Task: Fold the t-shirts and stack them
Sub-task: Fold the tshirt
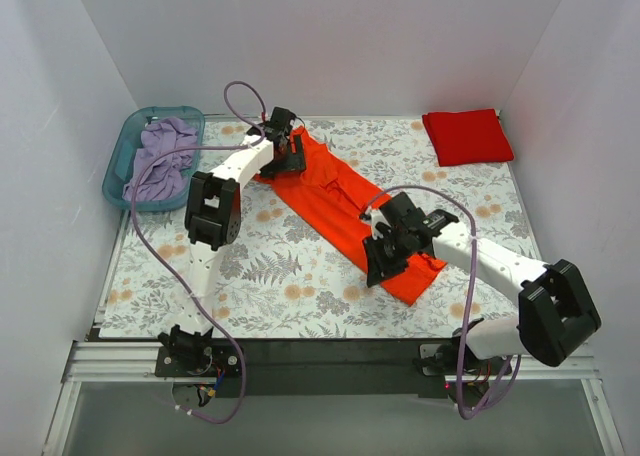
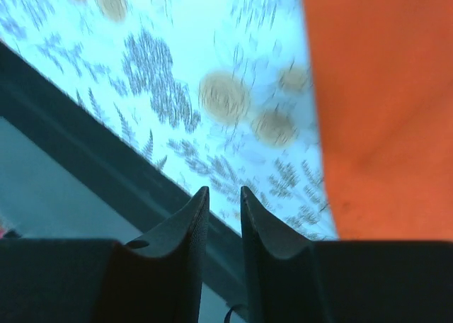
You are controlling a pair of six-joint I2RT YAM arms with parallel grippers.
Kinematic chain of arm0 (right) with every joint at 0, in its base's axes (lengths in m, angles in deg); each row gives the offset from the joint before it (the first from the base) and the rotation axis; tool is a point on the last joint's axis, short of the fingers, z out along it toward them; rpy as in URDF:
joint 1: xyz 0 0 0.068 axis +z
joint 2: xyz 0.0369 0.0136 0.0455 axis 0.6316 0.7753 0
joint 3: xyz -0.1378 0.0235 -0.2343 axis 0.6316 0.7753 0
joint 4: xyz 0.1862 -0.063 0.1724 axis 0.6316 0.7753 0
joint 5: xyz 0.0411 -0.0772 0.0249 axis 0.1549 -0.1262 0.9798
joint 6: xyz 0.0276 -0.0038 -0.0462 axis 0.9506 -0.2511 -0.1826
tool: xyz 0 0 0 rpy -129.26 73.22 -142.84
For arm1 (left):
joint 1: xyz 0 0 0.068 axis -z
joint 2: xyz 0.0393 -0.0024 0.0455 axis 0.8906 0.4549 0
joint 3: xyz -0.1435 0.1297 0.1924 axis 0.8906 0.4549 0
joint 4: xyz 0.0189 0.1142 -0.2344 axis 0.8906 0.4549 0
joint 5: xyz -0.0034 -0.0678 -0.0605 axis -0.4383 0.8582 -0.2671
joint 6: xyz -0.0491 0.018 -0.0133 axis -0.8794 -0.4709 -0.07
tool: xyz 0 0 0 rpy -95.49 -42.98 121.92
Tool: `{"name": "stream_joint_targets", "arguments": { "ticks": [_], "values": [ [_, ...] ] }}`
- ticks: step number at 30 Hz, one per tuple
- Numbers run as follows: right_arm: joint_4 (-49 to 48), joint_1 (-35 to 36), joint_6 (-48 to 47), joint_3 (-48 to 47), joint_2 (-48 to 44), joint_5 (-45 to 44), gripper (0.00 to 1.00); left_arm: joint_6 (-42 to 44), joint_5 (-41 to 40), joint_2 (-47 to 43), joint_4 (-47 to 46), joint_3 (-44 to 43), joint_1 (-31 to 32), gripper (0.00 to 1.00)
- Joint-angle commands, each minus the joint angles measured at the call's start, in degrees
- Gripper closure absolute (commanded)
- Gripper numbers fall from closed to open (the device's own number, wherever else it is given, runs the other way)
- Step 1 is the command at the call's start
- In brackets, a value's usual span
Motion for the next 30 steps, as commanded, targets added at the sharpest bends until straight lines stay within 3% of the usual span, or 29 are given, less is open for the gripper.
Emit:
{"name": "stream_joint_targets", "arguments": {
  "ticks": [1, 5, 10, 15, 24, 30],
  "values": [
    [-0.4, -2.2, -4.0, -8.8, 2.0, -5.0, 0.69, 0.1, -2.4, -10.1, -1.9, 4.8, 0.3, 0.19],
    [-0.9, -10.4, -8.4, -14.6, 7.2, -8.5, 0.67, -4.4, -4.5, -23.1, -4.2, 13.6, 0.4, 0.19],
    [-0.7, -14.8, -12.1, -16.3, 12.0, -9.1, 0.67, -8.1, -1.6, -27.8, -4.7, 21.3, 0.3, 0.21],
    [-1.5, -14.8, -11.2, -10.9, 13.3, -7.4, 0.68, -11.9, 4.4, -26.7, -5.3, 26.1, 1.3, 0.31],
    [-4.3, -13.8, -8.6, -2.6, 9.8, -14.1, 0.68, -14.1, 5.5, -21.7, -7.0, 27.2, 4.4, 0.32],
    [-5.7, -11.1, -7.7, 2.1, 9.3, -13.9, 0.68, -15.0, 5.4, -15.8, -7.6, 26.4, 5.5, 0.33]
  ]
}}
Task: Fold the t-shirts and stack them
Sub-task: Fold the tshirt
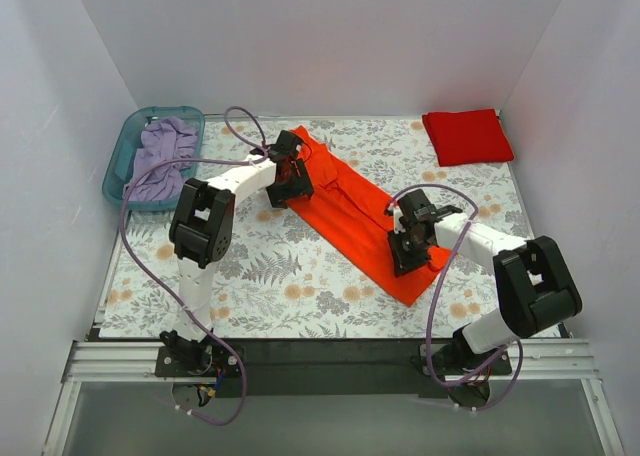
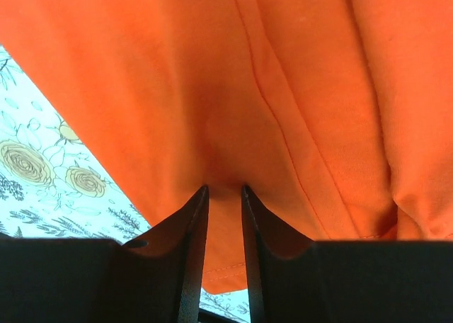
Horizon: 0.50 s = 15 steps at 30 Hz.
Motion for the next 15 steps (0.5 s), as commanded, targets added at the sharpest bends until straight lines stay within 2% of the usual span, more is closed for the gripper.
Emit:
{"name": "stream_joint_targets", "arguments": {
  "ticks": [1, 5, 10, 14, 15],
  "values": [
    [-1.1, 2.4, 1.3, 3.0, -0.7, 0.6, 0.68, -1.0, 0.3, 2.2, -0.6, -2.2, 0.5, 0.33],
    [0.8, 10.0, 3.6, 3.0, -0.6, 2.6, 0.68, 0.0, -1.3, 5.4, 0.6, -4.4, 0.5, 0.33],
    [1.0, 19.1, 9.7, 1.5, 1.2, 14.2, 0.68, 2.6, -6.0, 8.7, 5.3, -8.7, 0.5, 0.34],
    [0.8, 32.7, 12.0, -7.0, 8.3, 18.2, 0.68, 4.6, -8.7, 6.5, 5.9, -7.0, 0.6, 0.34],
    [0.8, 34.4, 11.9, -11.9, 10.1, 18.9, 0.68, 4.9, -9.1, 5.7, 5.9, -5.7, 0.5, 0.34]
  ]
}}
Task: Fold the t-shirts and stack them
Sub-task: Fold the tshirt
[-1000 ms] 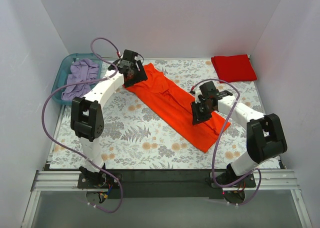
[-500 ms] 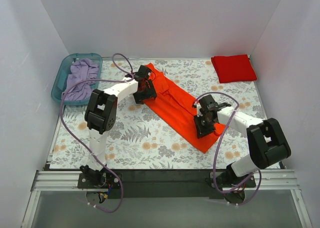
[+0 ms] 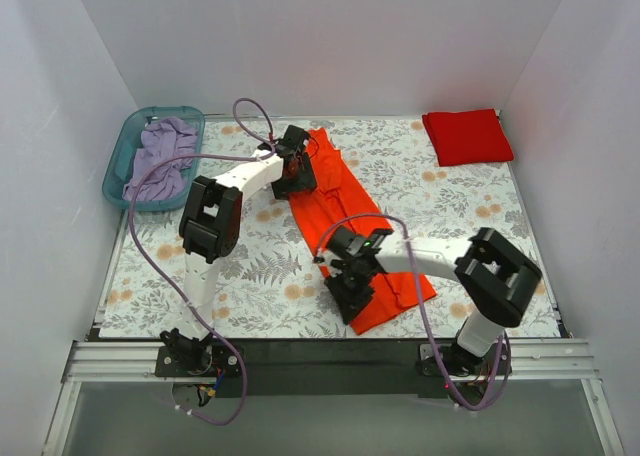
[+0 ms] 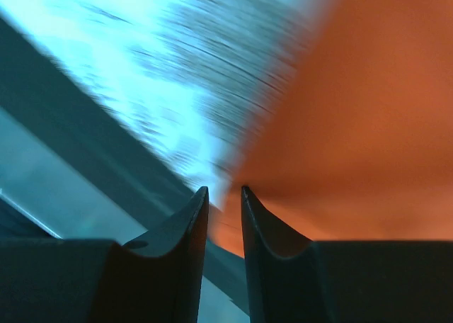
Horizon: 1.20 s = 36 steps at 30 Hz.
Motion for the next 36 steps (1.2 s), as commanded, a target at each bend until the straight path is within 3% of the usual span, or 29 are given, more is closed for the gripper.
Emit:
{"name": "stream_joint_targets", "arguments": {
  "ticks": [1, 6, 13, 16, 18, 23, 30, 36],
  "values": [
    [0.1, 7.6, 2.7, -10.3, 5.3, 6.4, 0.68, 3.0, -5.1, -1.2, 3.7, 3.7, -0.3, 0.34],
    [1.4, 9.5, 0.6, -18.6, 9.3, 4.8, 0.69, 4.5, -9.2, -9.1, 3.5, 8.2, -0.7, 0.33],
    [2.3, -2.3, -1.4, -15.3, 0.7, -6.7, 0.68, 5.0, -10.8, -13.1, 2.3, 4.6, -1.4, 0.33],
    [2.3, -4.9, -3.7, -12.7, -1.2, -12.0, 0.68, 5.6, -9.9, -10.0, 0.6, 1.7, -1.3, 0.36],
    [2.1, -5.2, -4.6, -11.6, -0.7, -15.0, 0.68, 6.7, -8.5, -6.9, -1.4, -1.0, -1.4, 0.44],
    [1.8, -5.2, -5.2, -9.9, 1.1, -19.4, 0.68, 8.7, -8.2, 0.2, -2.4, -7.6, -1.3, 0.49],
    [1.7, -4.7, -5.2, -6.9, 1.9, -16.9, 0.68, 10.8, -9.1, 6.4, -2.7, -11.8, -1.4, 0.50],
    [1.7, -0.2, -4.9, -8.0, 6.8, -11.4, 0.68, 11.9, -7.6, 11.2, -1.9, -14.2, -1.4, 0.50]
  ]
}}
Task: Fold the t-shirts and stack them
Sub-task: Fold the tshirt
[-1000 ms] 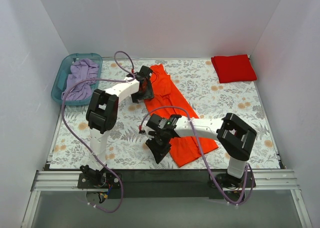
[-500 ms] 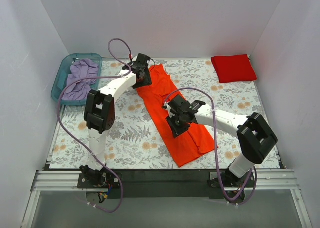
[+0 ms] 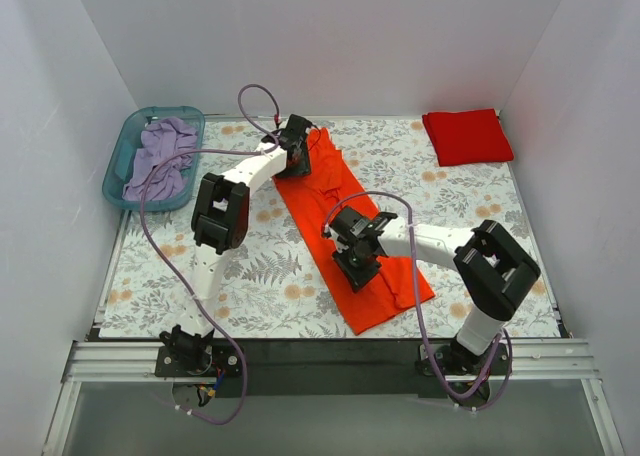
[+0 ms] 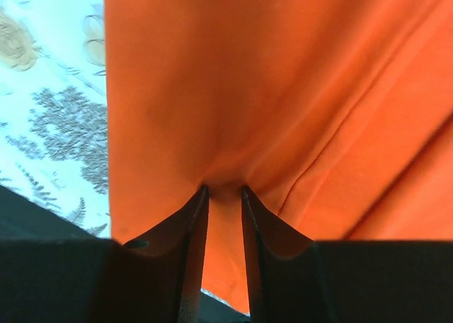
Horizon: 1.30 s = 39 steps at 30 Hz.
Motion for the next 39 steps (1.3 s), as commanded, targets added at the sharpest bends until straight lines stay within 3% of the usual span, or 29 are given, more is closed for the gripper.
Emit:
{"name": "stream_joint_targets", "arguments": {
  "ticks": [1, 10, 17, 24, 31, 34, 39],
  "values": [
    [0.2, 3.8, 0.1, -0.8, 4.1, 4.6, 0.68, 1.7, 1.3, 2.7, 1.0, -1.9, -0.2, 0.50],
    [0.4, 9.0, 0.3, -12.6, 16.0, 11.6, 0.68, 6.0, 5.2, 9.0, 0.5, -9.7, -0.1, 0.47],
    [3.4, 9.0, -0.9, -18.5, 18.3, 12.4, 0.68, 7.2, 6.8, 9.4, -1.8, -12.6, -0.2, 0.39],
    [5.4, 8.7, -0.7, -20.1, 10.0, 10.0, 0.68, 5.2, 6.6, -0.2, -6.5, -10.6, -0.2, 0.31],
    [5.8, 5.0, 0.8, -14.5, 1.5, 7.0, 0.68, 4.5, 6.3, -11.3, -8.2, -10.5, -0.2, 0.21],
    [5.5, 2.8, 2.3, -10.2, -3.3, 3.3, 0.68, 4.3, 7.0, -16.8, -8.2, -6.3, -0.1, 0.21],
    [5.5, -1.0, 4.8, -2.9, -12.6, -6.5, 0.62, 1.8, 7.0, -27.7, -7.6, 9.1, -0.1, 0.20]
  ]
}}
